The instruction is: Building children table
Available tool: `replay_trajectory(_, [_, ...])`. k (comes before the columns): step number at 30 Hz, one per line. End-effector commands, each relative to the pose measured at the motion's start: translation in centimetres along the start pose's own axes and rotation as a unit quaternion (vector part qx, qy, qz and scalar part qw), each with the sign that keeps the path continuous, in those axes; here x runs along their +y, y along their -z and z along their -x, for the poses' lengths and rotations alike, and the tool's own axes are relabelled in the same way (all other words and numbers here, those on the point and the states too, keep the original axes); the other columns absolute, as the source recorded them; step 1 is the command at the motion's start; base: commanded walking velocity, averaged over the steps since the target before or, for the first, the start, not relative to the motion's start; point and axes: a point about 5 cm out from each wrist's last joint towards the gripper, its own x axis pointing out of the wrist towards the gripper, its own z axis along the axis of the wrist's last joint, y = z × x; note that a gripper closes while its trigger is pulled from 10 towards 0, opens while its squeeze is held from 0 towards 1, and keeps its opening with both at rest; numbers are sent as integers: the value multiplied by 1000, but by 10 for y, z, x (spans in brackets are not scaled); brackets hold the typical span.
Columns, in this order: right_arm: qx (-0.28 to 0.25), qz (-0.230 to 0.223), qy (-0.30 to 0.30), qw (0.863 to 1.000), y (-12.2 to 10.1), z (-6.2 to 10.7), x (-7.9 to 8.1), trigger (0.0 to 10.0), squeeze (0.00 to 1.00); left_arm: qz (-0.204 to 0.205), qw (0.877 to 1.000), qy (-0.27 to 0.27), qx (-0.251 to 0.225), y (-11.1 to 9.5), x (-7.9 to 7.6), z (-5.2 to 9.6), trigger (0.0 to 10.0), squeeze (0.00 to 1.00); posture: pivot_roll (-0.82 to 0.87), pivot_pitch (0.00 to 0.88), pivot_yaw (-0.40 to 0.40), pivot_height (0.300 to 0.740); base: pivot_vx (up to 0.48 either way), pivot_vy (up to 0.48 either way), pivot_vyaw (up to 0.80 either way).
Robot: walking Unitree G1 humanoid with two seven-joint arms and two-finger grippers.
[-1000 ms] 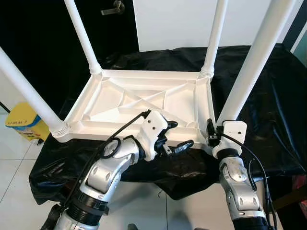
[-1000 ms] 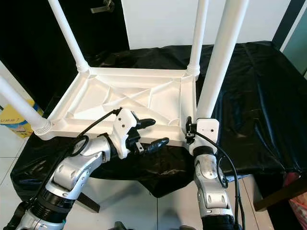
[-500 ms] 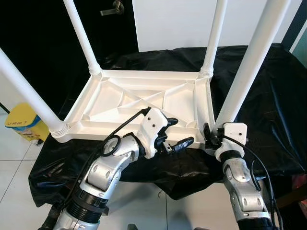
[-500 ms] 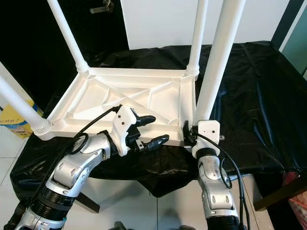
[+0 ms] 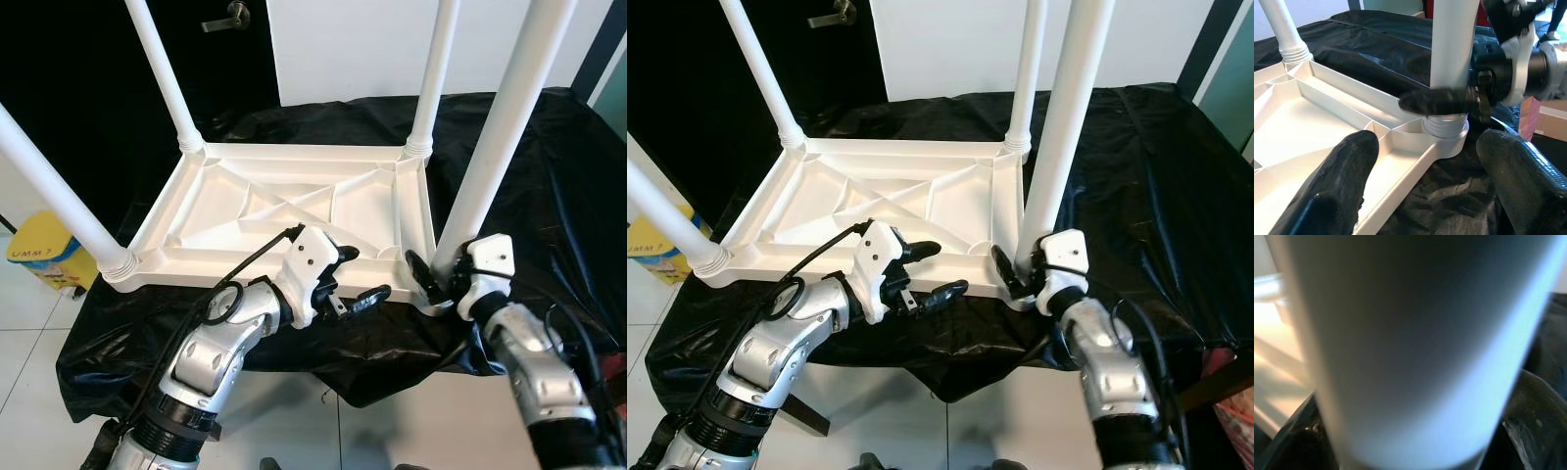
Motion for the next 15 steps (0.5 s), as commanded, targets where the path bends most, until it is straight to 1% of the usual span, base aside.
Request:
replay_trajectory(1, [4,-5,-21,1000,3,-1,2,10000,0,-3,1000,-8,3,-1,1,2,10000,0,-113,24,49,740,0,0,0])
replay_trajectory(2, [4,-5,-21,1000,3,-1,2,10000,0,-3,1000,-8,3,-1,1,2,10000,0,-113,24,49,740,0,0,0])
replay_trajectory(4, [15,8,-64,998,3,-5,-2,10000,0,-4,1000,0,7,0,0,3,10000,0,-112,20,58,740,0,0,0])
replay_trajectory(5, [15,8,-64,998,3,-5,-2,10000,0,-4,1000,0,7,0,0,3,10000,0,-112,20,58,740,0,0,0])
replay_trajectory(6, [19,11,-79,997,3,-9,-5,10000,0,-4,1000,2,8,0,0,3,10000,0,-114,22,59,740,0,0,0])
replay_trajectory(8, [22,18,-89,996,2,-12,-6,10000,0,-4,1000,4,8,0,0,2,10000,0,-114,20,60,740,0,0,0])
replay_trajectory(9, [26,19,-99,995,3,-15,-7,8157,0,-4,1000,5,8,0,0,2,10000,0,-111,18,58,740,0,0,0])
replay_trajectory(10, [26,19,-99,995,3,-15,-7,8157,0,-4,1000,5,8,0,0,2,10000,0,-111,18,58,740,0,0,0])
replay_trajectory(11, [31,27,-112,993,6,-19,-10,627,0,-4,1000,5,9,1,-1,2,10000,0,-113,16,58,740,0,0,0])
replay_trajectory(13, [33,28,-115,992,7,-20,-11,627,0,-4,1000,5,9,2,-1,1,10000,0,-113,16,58,740,0,0,0])
replay_trajectory(14, [34,29,-117,992,8,-21,-11,0,0,-1,1000,4,6,0,-2,0,10000,0,-108,16,58,740,0,0,0])
replay_trajectory(15, [34,29,-117,992,8,-21,-11,0,0,-1,1000,4,6,0,-2,0,10000,0,-108,16,58,740,0,0,0])
